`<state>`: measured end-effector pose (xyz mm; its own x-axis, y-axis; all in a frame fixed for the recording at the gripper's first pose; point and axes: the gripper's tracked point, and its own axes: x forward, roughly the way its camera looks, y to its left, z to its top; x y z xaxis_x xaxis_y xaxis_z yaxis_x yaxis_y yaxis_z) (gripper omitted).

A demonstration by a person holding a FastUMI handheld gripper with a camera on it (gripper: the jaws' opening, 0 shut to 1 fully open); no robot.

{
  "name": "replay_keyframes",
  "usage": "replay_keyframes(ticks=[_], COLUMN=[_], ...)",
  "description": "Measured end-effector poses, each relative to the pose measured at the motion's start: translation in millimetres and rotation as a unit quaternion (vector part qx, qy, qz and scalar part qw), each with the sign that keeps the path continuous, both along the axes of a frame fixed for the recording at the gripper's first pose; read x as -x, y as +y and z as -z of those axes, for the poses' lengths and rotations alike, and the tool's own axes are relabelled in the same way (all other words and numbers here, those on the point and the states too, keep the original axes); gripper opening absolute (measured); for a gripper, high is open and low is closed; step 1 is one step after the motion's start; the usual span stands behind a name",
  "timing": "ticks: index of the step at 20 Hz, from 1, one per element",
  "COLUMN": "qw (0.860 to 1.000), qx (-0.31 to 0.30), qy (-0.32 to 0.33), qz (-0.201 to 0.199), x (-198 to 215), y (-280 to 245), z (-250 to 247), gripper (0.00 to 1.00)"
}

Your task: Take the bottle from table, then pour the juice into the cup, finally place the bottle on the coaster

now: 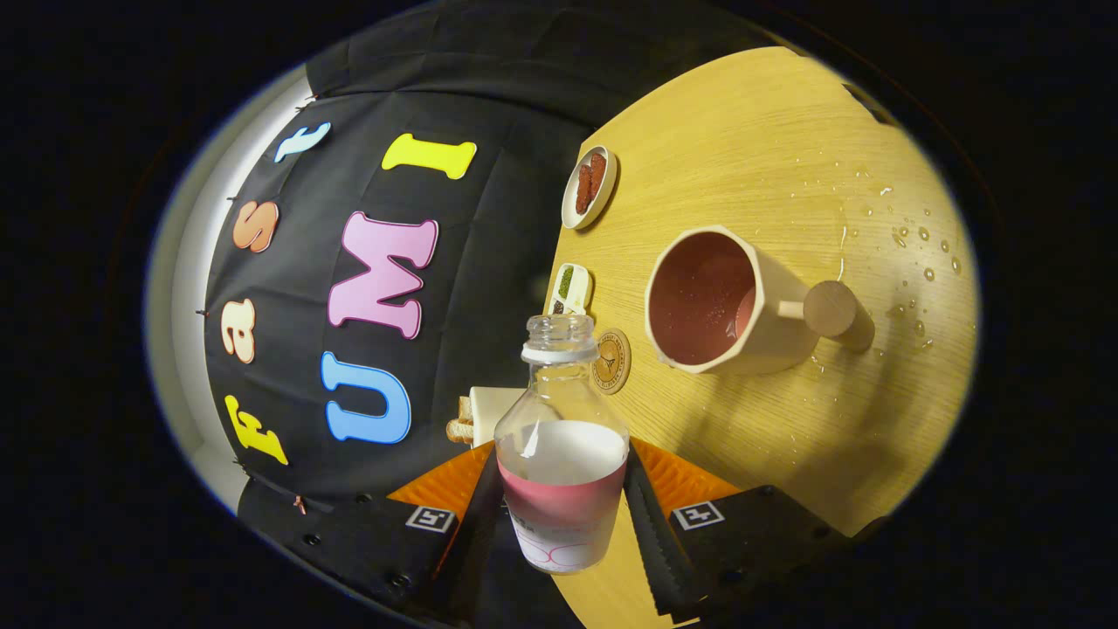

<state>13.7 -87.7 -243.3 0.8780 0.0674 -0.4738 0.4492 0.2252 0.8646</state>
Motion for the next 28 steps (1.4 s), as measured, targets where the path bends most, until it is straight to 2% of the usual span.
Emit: replay_keyframes(ticks=[6,14,28], qw=[0.997,0.994,0.983], qx=[-0.066,-0.102,-0.167], qy=[-0.004,-0.001,0.002], qz=[0.042,0.037,0.078], x=[-2,-4,-4], y=[-4,8,2], z=[-4,-7,-4], gripper=[0.75,0.75,0.75])
